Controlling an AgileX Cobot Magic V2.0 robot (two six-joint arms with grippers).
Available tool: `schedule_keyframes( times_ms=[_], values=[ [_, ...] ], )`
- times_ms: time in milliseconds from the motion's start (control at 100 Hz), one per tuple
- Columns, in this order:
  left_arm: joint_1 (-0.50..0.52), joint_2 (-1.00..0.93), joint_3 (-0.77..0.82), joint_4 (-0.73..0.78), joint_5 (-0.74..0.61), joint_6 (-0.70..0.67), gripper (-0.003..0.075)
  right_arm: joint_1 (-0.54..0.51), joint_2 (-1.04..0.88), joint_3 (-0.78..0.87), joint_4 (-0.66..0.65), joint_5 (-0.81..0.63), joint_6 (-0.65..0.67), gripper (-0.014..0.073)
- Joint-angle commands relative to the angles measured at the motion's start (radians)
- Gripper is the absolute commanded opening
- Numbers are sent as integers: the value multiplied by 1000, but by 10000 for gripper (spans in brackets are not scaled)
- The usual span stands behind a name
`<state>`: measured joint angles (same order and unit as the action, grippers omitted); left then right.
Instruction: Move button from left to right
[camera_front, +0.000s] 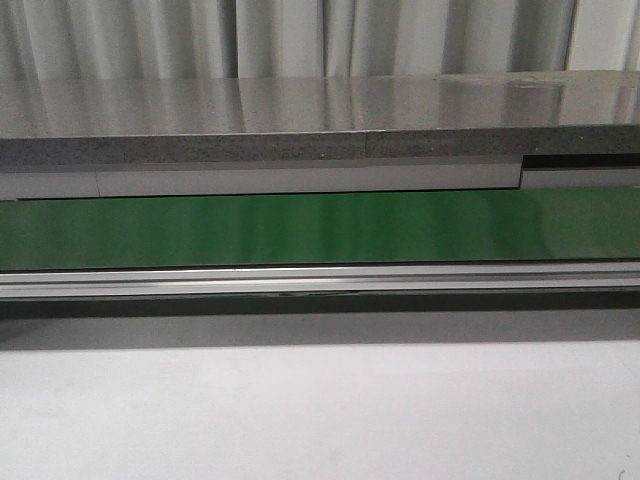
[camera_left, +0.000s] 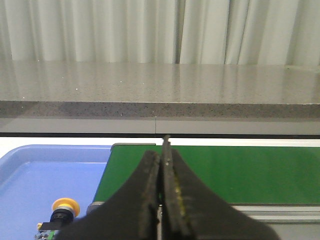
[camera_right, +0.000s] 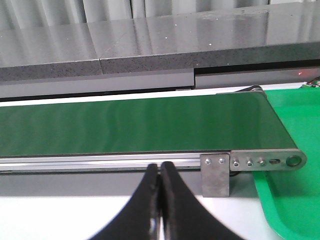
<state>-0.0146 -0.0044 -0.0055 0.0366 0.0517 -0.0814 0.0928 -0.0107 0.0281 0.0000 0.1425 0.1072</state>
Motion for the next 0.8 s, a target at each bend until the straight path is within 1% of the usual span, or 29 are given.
schedule_keyframes(
  times_ms=[0,400,570,720,790],
  values=[
    [-6,-33,60,0,-67,-8,-20,1,-20,-15,0,-77,-5,-68],
    [-6,-33,58,0,-76,-8,-20,1,-20,-15,0,-77,-5,-68],
    [-6,-31,28,-9,-60,-8,-20,1,-20,-15,0,-77,-5,-68],
    [-6,20,-42,-80,17,-8,-20,1,-20,-15,0,-77,-5,-68],
    [-6,64,-69,-136,17,-8,-20,1,-20,-15,0,-77,-5,-68]
  ],
)
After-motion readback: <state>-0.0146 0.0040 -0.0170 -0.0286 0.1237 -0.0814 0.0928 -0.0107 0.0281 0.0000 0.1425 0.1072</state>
